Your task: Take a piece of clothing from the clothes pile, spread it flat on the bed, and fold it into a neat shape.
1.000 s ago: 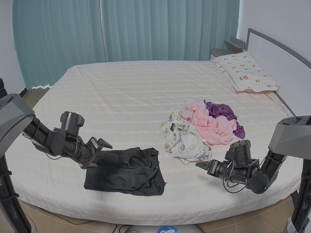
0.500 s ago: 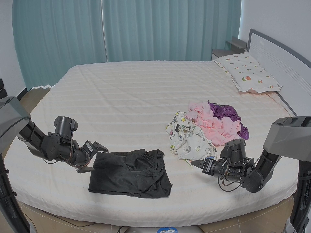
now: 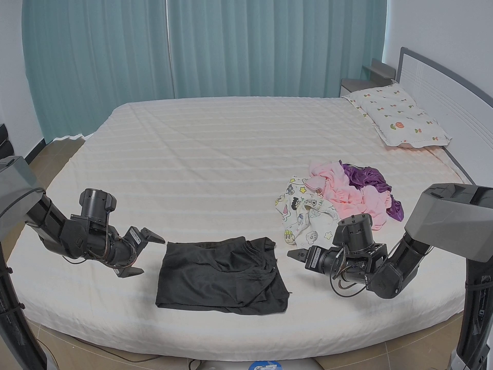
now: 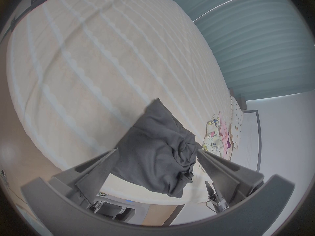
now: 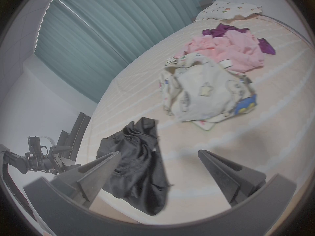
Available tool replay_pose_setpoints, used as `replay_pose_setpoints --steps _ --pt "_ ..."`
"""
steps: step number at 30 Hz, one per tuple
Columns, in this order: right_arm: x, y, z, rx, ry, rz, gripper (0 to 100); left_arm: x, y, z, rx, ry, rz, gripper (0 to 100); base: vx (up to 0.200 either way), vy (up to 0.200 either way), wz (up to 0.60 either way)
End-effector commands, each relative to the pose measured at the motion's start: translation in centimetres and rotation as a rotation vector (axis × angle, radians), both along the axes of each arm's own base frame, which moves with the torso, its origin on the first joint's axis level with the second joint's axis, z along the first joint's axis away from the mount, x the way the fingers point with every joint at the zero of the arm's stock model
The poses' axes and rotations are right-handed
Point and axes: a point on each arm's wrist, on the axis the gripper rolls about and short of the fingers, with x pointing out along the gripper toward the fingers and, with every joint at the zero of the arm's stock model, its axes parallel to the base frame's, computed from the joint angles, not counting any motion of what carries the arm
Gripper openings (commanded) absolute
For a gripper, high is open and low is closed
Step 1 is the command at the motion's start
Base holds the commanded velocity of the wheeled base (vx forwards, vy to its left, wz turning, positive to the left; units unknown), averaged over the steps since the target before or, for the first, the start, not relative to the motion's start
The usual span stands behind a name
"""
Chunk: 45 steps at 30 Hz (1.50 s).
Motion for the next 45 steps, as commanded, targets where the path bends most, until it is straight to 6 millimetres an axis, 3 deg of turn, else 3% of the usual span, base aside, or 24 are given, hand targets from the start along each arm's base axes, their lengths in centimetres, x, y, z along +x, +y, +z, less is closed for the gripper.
replay_pose_setpoints --steps 1,10,17,34,35,45 --pt "1.1 0.8 -0.2 0.004 -0.024 0.009 100 0.1 0.4 -0.2 0.0 0.005 0.011 100 0.0 0.2 0.0" --pt "2.9 2.4 -0.6 -0.035 -0.035 0.044 100 0.0 0.9 -0.4 -0.023 0.015 0.01 100 0.0 0.2 0.0" --pt "4.2 2.4 -2.3 -0.12 -0.052 0.042 100 -0.1 0.9 -0.5 -0.023 0.02 0.01 100 0.0 0.0 0.0" --pt "5.7 2.0 -3.7 -0.186 -0.079 0.031 100 -0.2 0.8 -0.6 -0.022 0.025 0.006 100 0.0 0.0 0.0" --pt "5.8 2.1 -4.0 -0.19 -0.078 0.032 0 -0.2 0.8 -0.7 -0.02 0.027 0.007 100 0.0 0.0 0.0" --pt "6.6 1.2 -3.4 -0.185 -0.102 -0.01 0 -0.2 0.7 -0.7 -0.022 0.028 0.005 100 0.0 0.0 0.0"
